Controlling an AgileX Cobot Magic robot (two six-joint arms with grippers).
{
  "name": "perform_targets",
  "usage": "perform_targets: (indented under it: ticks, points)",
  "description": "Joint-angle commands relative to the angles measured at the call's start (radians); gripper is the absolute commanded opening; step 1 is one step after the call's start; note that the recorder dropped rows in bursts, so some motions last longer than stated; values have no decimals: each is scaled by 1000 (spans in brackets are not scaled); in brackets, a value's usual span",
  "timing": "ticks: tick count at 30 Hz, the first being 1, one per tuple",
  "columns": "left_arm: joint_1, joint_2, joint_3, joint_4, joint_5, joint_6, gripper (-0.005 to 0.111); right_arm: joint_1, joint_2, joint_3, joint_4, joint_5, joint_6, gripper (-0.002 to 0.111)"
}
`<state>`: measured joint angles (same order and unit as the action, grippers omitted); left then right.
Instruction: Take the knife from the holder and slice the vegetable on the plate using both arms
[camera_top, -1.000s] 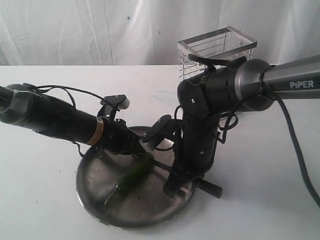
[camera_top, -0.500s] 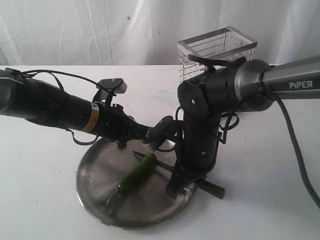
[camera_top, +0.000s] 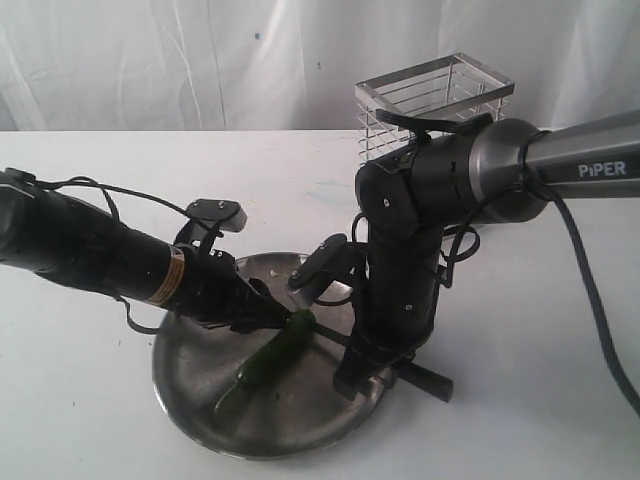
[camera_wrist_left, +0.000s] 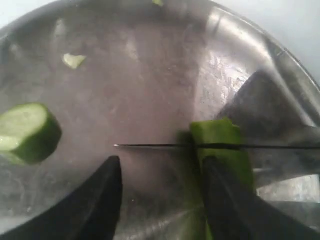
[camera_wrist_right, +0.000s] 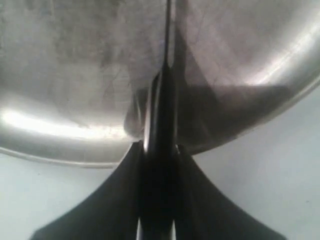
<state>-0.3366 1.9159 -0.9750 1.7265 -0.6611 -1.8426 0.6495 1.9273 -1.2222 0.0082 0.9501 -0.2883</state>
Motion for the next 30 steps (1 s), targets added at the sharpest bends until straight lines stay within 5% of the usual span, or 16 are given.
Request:
perform_targets:
  ticks: [1,9,30]
  points:
    - [-2,-9,15,18,-34,77,54,-3,-7,-3,-8,6,3,0]
    - [-2,-53,24,18,-133,184,54,-3,-7,-3,-8,6,3,0]
    - [-14,-84,136,18,-16,181,54,-3,-7,-3,-46,74,3,0]
